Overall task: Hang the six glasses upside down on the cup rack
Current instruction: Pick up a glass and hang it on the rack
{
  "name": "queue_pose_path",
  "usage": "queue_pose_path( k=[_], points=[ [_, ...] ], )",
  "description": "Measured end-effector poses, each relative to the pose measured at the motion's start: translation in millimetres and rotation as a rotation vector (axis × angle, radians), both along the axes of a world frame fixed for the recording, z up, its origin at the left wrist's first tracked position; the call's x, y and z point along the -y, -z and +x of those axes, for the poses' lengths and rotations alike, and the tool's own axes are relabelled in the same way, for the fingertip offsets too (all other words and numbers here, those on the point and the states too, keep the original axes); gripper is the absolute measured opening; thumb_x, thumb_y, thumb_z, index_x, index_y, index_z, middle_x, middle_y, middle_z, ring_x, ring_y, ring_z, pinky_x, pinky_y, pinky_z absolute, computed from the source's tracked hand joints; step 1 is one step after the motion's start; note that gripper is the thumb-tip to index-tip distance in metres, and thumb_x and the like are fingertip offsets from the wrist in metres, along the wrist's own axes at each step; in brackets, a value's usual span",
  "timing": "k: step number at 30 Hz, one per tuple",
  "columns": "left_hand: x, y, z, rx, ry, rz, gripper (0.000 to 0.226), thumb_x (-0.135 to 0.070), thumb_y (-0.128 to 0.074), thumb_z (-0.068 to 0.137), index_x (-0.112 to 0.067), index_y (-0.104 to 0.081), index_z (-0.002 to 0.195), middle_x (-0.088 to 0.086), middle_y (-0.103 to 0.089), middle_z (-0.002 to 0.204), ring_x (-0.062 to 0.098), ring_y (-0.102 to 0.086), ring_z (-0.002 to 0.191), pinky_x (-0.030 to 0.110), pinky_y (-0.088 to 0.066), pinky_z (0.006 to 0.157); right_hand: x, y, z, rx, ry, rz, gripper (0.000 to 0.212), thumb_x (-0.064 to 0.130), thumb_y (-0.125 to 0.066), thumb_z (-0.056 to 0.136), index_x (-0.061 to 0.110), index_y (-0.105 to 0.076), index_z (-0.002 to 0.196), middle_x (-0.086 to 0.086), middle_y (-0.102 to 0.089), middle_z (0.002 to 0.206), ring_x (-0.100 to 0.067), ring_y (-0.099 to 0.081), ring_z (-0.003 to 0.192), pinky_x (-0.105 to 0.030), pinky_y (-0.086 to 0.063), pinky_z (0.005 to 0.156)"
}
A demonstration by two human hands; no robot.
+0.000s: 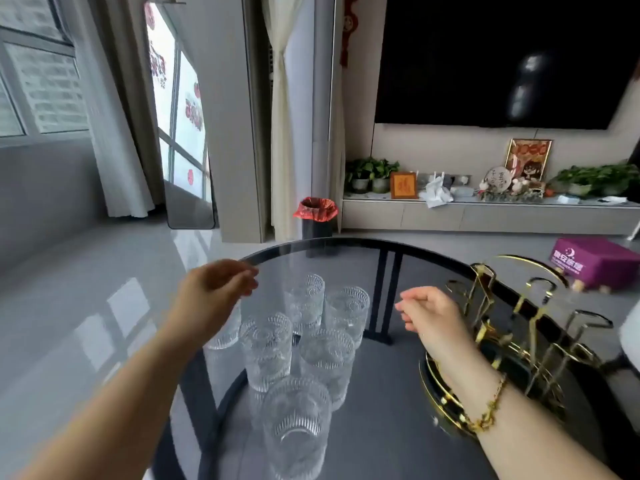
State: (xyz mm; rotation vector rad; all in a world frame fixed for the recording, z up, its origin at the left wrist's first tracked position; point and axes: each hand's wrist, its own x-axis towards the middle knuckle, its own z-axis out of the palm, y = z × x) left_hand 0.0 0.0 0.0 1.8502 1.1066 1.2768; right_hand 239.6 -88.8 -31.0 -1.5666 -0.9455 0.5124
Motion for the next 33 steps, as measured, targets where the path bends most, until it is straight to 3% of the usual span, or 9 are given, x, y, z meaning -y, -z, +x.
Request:
queue_pose_path(
  k=[4,8,11,13,16,21,27,33],
  points=[
    [45,31,-4,-0.008,0.034,-0.069,0.022,-0.001,-0.055,0.084,-0.017,-0.065,0.073,-0.008,-0.063,0.066,0.003,-0.061,0.060,0.000,-0.044,0.055,38,22,-26,-0.010,-0.075,-0.024,0.016,0.016,-0.055,0.081,0.022,-0.047,0.094,0.001,-0.053,0.097,-0.011,-0.051,0.088,-0.018,-0.040,0.068],
    [83,71,-19,0.066,-0.062,-0.109,0.021,-0.005,-0.057,0.084,-0.024,-0.060,0.076,-0.012,-0.062,0.074,0.013,-0.060,0.073,0.009,-0.044,0.062,70,53,-59,0.018,-0.153,-0.026,0.035,0.016,-0.060,0.079,0.025,-0.037,0.104,0.001,-0.044,0.111,-0.014,-0.045,0.103,-0.024,-0.036,0.087],
    [104,105,-27,0.124,-0.076,-0.195,0.017,-0.008,-0.053,0.088,-0.025,-0.056,0.087,0.000,-0.063,0.089,0.021,-0.059,0.090,0.021,-0.040,0.077,90,84,-85,0.063,-0.271,-0.109,0.047,0.020,-0.065,0.075,0.027,-0.034,0.110,0.002,-0.042,0.120,-0.013,-0.040,0.114,-0.020,-0.028,0.094],
    [109,127,-29,0.016,-0.044,-0.233,0.017,-0.008,-0.049,0.089,-0.021,-0.057,0.097,0.004,-0.062,0.099,0.022,-0.056,0.102,0.027,-0.035,0.086,94,105,-99,0.127,-0.310,-0.184,0.065,0.028,-0.070,0.069,0.025,-0.030,0.121,0.002,-0.038,0.129,-0.012,-0.035,0.121,-0.019,-0.025,0.098],
    [106,152,-30,-0.297,-0.094,-0.155,0.026,-0.011,-0.052,0.088,-0.011,-0.054,0.114,0.009,-0.059,0.120,0.026,-0.051,0.117,0.035,-0.037,0.098,90,122,-114,0.247,-0.279,-0.214,0.091,0.041,-0.072,0.062,0.022,-0.020,0.133,0.004,-0.033,0.138,-0.010,-0.029,0.128,-0.019,-0.021,0.103],
    [98,172,-24,-0.712,-0.137,-0.045,0.041,-0.032,-0.050,0.087,-0.022,-0.044,0.126,-0.001,-0.041,0.141,0.017,-0.031,0.135,0.036,-0.019,0.114,70,126,-130,0.414,-0.124,-0.113,0.097,0.046,-0.075,0.051,0.020,-0.028,0.131,0.003,-0.050,0.127,-0.014,-0.043,0.119,-0.019,-0.026,0.096],
    [95,178,-24,-0.766,-0.164,-0.005,0.040,-0.038,-0.044,0.089,-0.026,-0.042,0.127,-0.005,-0.037,0.144,0.015,-0.026,0.137,0.035,-0.015,0.115,49,131,-135,0.389,-0.040,-0.224,0.094,0.050,-0.071,0.055,0.024,-0.024,0.131,0.002,-0.047,0.126,-0.015,-0.030,0.115,-0.028,-0.019,0.101],
    [97,174,-26,-0.765,-0.149,-0.025,0.039,-0.038,-0.044,0.090,-0.025,-0.043,0.126,-0.003,-0.038,0.143,0.016,-0.027,0.137,0.036,-0.016,0.115,50,129,-131,0.240,-0.065,-0.177,0.077,0.041,-0.075,0.055,0.020,-0.038,0.120,0.007,-0.050,0.106,-0.014,-0.041,0.109,-0.028,-0.033,0.096]
  ],
)
